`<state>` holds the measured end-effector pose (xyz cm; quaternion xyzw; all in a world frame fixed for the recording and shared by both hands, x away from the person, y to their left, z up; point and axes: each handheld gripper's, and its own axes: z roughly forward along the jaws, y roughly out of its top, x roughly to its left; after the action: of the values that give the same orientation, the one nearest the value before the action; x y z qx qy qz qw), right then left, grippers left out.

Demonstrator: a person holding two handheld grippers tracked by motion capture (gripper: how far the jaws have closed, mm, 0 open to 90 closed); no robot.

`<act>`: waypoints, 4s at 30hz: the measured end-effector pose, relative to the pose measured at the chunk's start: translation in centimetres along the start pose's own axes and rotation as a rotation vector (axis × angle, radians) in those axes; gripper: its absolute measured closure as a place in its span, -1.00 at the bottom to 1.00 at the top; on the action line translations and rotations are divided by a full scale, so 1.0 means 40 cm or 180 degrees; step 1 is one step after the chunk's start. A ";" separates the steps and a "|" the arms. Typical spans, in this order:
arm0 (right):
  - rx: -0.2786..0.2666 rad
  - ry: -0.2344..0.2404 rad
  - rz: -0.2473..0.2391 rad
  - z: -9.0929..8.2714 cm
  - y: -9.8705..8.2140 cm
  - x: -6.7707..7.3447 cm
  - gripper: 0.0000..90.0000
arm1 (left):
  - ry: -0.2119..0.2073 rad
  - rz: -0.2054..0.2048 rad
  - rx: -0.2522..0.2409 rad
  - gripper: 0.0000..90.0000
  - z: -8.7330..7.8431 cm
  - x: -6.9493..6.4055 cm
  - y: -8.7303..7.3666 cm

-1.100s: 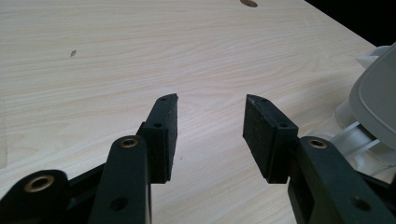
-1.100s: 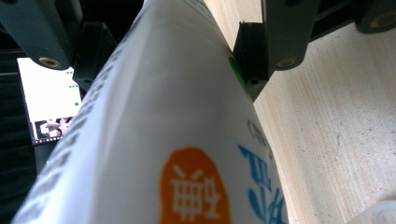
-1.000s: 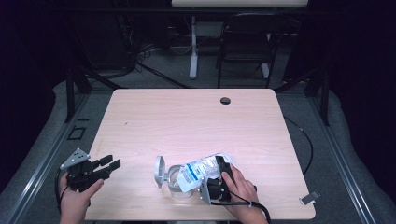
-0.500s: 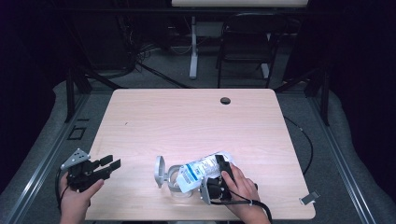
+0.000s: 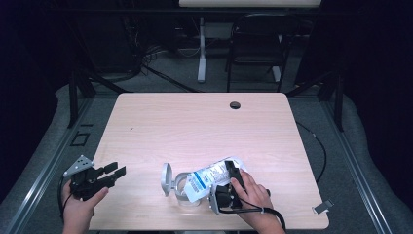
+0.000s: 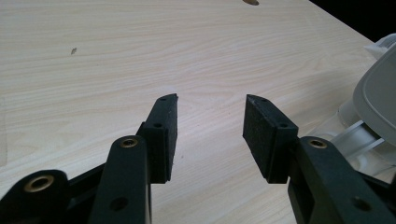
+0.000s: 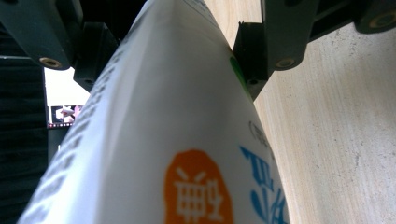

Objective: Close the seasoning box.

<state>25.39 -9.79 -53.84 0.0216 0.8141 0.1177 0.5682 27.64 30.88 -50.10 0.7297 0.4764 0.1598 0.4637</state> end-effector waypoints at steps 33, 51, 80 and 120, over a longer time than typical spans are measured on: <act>0.0025 -0.0103 -0.0345 -0.004 0.009 -0.013 -0.05 | 0.0009 -0.0003 -0.0012 0.24 0.000 0.002 0.000; 0.0089 -0.0143 -0.0452 -0.009 0.016 -0.014 -0.04 | -0.0001 -0.0011 0.0001 0.24 0.001 0.000 -0.001; 0.0138 -0.0162 -0.0629 -0.011 0.024 -0.023 -0.03 | -0.0003 -0.0039 0.0019 0.24 0.002 0.004 -0.003; 0.0167 -0.0295 -0.0764 -0.014 0.032 -0.025 0.00 | 0.0002 -0.0043 -0.0001 0.24 0.000 0.007 -0.002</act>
<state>25.11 -8.82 -52.45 -0.0557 0.7865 0.0264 0.6145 27.75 31.12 -50.24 0.7263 0.4815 0.1570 0.4647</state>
